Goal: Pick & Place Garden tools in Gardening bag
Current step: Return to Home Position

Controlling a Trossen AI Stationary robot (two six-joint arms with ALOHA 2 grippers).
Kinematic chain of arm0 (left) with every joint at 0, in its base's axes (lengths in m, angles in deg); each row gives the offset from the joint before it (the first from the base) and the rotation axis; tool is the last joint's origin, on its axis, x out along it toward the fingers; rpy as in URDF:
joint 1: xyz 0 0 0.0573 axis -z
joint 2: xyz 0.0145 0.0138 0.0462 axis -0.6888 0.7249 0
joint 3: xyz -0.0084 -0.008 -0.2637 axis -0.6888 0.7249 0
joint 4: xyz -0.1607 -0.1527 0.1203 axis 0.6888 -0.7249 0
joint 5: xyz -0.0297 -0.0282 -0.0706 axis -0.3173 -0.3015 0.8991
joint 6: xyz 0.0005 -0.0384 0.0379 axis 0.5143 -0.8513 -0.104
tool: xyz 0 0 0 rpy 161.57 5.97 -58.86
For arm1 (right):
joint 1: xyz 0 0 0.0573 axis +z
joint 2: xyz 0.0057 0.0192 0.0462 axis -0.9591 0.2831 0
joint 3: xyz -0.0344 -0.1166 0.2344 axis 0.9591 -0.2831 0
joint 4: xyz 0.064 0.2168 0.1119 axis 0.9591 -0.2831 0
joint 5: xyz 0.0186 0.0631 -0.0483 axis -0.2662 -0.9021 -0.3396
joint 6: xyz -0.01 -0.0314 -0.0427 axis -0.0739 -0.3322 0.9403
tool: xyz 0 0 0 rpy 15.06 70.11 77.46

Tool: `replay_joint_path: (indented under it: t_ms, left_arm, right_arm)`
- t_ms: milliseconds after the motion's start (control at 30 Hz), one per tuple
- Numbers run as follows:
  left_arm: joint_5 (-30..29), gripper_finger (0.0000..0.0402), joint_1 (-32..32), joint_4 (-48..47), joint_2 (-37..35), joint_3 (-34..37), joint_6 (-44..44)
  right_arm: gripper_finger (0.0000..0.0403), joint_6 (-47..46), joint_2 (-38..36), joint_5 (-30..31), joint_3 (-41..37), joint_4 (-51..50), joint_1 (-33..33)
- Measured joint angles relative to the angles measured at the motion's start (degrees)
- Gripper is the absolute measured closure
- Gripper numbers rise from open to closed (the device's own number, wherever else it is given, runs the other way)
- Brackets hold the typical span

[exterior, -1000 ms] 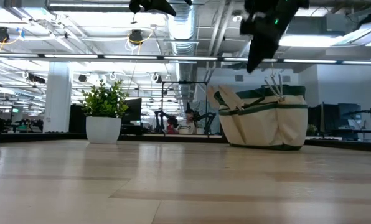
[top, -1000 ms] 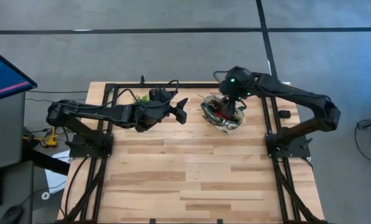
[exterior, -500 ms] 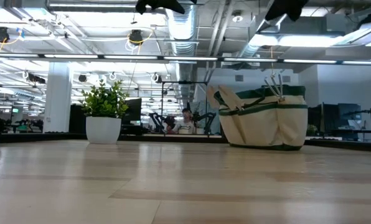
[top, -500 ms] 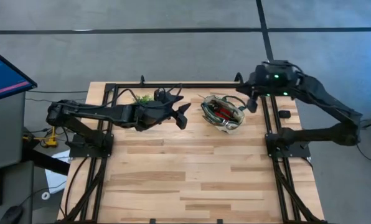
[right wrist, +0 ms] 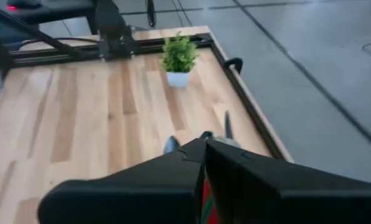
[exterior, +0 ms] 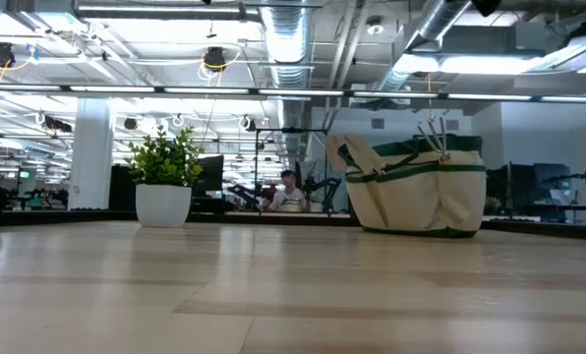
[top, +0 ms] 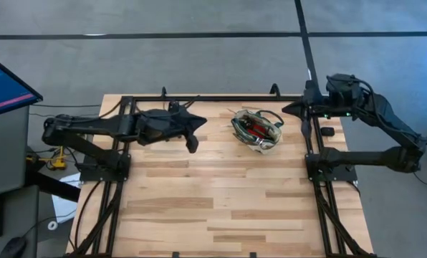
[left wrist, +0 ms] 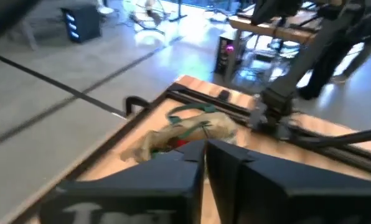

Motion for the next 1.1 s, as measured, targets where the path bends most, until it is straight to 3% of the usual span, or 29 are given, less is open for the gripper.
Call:
replay_joint_path:
  t_ms: [233, 367, 500, 833, 967, 1100]
  left_arm:
    - [1.15, 0.0398, 0.35, 0.18, -2.42, 0.0, -8.64]
    - [1.39, 0.0399, 1.38, -0.06, -3.84, 0.0, -0.99]
    - [1.43, 0.04, 4.54, 0.12, -7.09, 0.0, 7.91]
    - [1.4, 0.0399, 10.6, 1.77, -11.79, 1.75, 16.07]
    - [1.71, 0.0399, 9.24, 11.69, -12.44, 7.19, 16.24]
    - [11.35, 0.0399, 6.3, 24.67, -11.11, 13.53, 15.77]
  right_arm:
    - [0.0401, -3.77, 0.04, 0.05, 0.0, 0.18, 2.39]
    - [0.0402, -2.16, -0.03, -0.33, 0.0, 0.16, 4.34]
    - [0.0402, -1.74, -0.67, -4.46, -0.03, 0.2, 6.1]
    - [0.0402, -1.5, -5.99, -4.81, -0.04, 3.4, 8.8]
    - [0.0402, -1.5, -8.93, -4.56, -0.07, 3.79, 8.72]
    - [0.0403, -2.35, -10.9, -4.03, -0.68, 4.05, 8.69]
